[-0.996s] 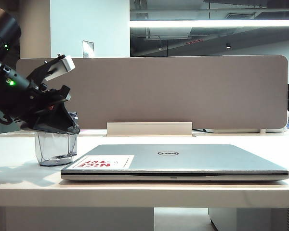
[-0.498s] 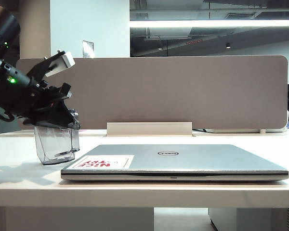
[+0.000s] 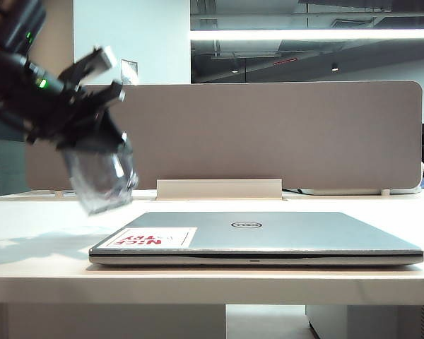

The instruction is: Pick up the water cup and place it on the side of the laptop away from you.

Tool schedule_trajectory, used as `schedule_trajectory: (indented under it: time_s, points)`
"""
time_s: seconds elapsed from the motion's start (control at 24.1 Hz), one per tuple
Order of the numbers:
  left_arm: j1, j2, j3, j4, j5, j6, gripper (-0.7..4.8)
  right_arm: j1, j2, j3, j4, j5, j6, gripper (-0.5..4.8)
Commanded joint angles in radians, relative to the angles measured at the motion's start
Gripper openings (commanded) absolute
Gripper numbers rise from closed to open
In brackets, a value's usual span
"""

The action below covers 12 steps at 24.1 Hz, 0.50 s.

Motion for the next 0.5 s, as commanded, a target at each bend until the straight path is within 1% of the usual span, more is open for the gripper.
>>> schedule_trajectory:
  time_s: [0.04, 0.21, 0.25, 0.5]
  points:
    - [0.002, -0.004, 0.060, 0.005, -0.021, 0.001, -0.06, 0.000, -0.002, -0.006, 0.009, 0.002, -0.003, -0.01]
    - [-0.011, 0.002, 0.129, -0.029, -0.050, 0.003, -0.06, 0.000, -0.002, -0.006, 0.009, 0.002, -0.003, -0.01]
    - [-0.022, 0.003, 0.156, -0.046, -0.079, 0.006, -0.06, 0.000, -0.002, -0.006, 0.010, 0.002, -0.003, -0.01]
    - [-0.113, 0.044, 0.220, -0.044, -0.189, 0.013, -0.06, 0.000, -0.002, -0.006, 0.010, 0.002, -0.003, -0.01]
